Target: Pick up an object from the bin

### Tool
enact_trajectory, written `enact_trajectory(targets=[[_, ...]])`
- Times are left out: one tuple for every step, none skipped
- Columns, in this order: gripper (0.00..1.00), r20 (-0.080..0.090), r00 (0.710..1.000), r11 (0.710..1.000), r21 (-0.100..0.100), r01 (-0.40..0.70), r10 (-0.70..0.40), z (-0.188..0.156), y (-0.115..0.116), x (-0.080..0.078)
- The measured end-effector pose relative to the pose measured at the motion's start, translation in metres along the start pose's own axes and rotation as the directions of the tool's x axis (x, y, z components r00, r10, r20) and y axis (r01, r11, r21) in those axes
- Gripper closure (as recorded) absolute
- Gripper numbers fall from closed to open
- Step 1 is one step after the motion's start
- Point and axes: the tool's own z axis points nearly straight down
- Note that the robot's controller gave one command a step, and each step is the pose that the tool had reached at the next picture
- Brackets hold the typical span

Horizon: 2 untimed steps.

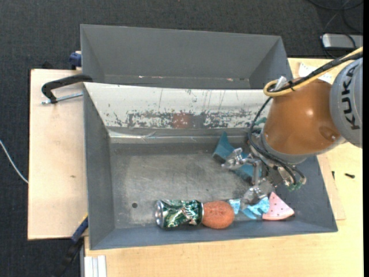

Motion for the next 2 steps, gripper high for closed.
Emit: enact_trajectory(targets=[[0.0,0.005,0.984,0.984,-0.002,0.177,-0.177,0.007,0.048,-0.015],[0.0,0.007,0.966,0.966,-0.001,0.26,-0.26,0.048,0.042,-0.018]])
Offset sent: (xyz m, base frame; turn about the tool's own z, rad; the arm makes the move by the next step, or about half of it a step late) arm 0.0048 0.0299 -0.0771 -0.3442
